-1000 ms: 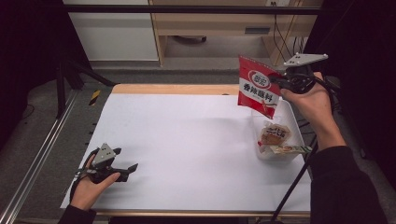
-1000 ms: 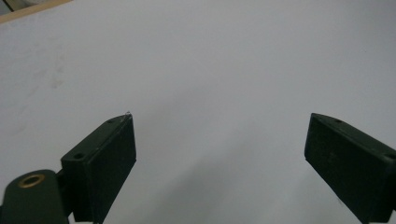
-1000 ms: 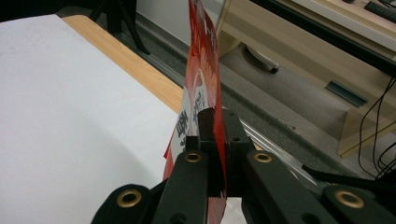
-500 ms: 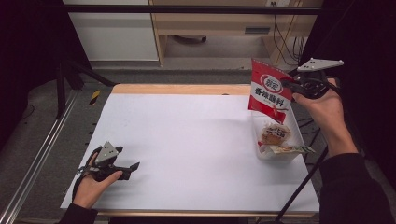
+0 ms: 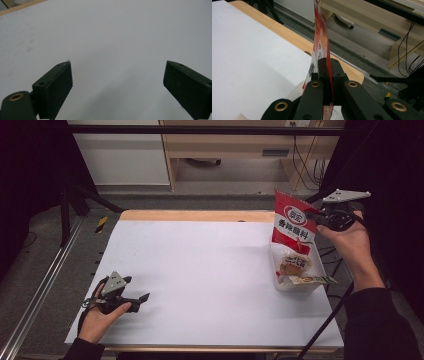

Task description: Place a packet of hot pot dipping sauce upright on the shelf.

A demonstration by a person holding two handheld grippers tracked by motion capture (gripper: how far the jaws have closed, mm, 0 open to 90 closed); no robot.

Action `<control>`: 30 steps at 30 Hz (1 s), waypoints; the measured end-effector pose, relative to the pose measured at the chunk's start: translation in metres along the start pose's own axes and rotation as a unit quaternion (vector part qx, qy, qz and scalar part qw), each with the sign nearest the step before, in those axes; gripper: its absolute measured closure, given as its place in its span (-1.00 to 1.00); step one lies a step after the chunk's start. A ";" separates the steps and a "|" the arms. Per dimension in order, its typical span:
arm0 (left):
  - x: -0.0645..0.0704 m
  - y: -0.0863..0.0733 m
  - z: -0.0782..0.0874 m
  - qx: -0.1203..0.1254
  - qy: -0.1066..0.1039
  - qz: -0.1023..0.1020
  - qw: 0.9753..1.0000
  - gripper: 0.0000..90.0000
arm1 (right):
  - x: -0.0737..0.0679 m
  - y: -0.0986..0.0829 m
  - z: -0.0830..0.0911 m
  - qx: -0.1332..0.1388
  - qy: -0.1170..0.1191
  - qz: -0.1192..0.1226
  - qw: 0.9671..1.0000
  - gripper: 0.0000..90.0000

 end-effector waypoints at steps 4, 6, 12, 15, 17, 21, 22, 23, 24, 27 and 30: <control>0.000 0.000 0.001 0.004 -0.002 0.005 1.000 -0.81 | 0.000 -0.006 -0.007 0.000 0.001 -0.008 1.000 1.00; -0.001 0.000 0.001 0.006 -0.002 0.005 1.000 -0.81 | 0.000 -0.009 -0.012 0.001 0.003 -0.010 1.000 1.00; -0.001 0.000 0.001 0.010 -0.009 0.008 1.000 -0.81 | 0.000 -0.019 -0.022 -0.003 0.007 -0.022 1.000 1.00; -0.001 0.000 0.001 0.009 -0.010 0.008 1.000 -0.81 | 0.001 -0.027 -0.025 -0.004 0.007 -0.025 1.000 1.00; -0.001 0.000 0.001 0.011 -0.012 0.008 1.000 -0.81 | 0.003 -0.031 -0.025 0.002 0.008 -0.033 0.999 1.00; 0.000 0.000 0.003 0.009 -0.011 0.006 1.000 -0.81 | 0.006 -0.041 -0.018 -0.003 0.006 -0.044 0.999 0.99; 0.000 0.000 0.003 0.009 -0.012 0.005 1.000 -0.81 | 0.006 -0.041 -0.018 -0.003 0.006 -0.044 0.999 0.99; 0.000 -0.001 0.004 0.009 -0.012 0.005 1.000 -0.81 | 0.007 -0.044 -0.017 -0.004 0.004 -0.046 0.999 0.99; 0.000 -0.001 0.004 0.010 -0.012 0.007 1.000 -0.81 | 0.007 -0.047 -0.015 -0.007 0.005 -0.049 0.999 0.99; 0.002 -0.002 0.005 0.007 -0.015 0.005 1.000 -0.81 | 0.009 -0.055 -0.012 -0.015 0.000 -0.051 0.999 0.99; 0.004 -0.002 0.004 0.005 -0.016 0.002 1.000 -0.81 | 0.011 -0.062 -0.009 -0.020 0.000 -0.055 0.998 0.99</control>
Point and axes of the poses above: each handheld gripper's, and its own axes: z roughly backward along the jaws, y roughly out of its top, x roughly to its right, the point moved 2 cm from there along -z, roughly forward along the jaws, and after that the axes turned 3 degrees about -x, right-handed, at the moved point
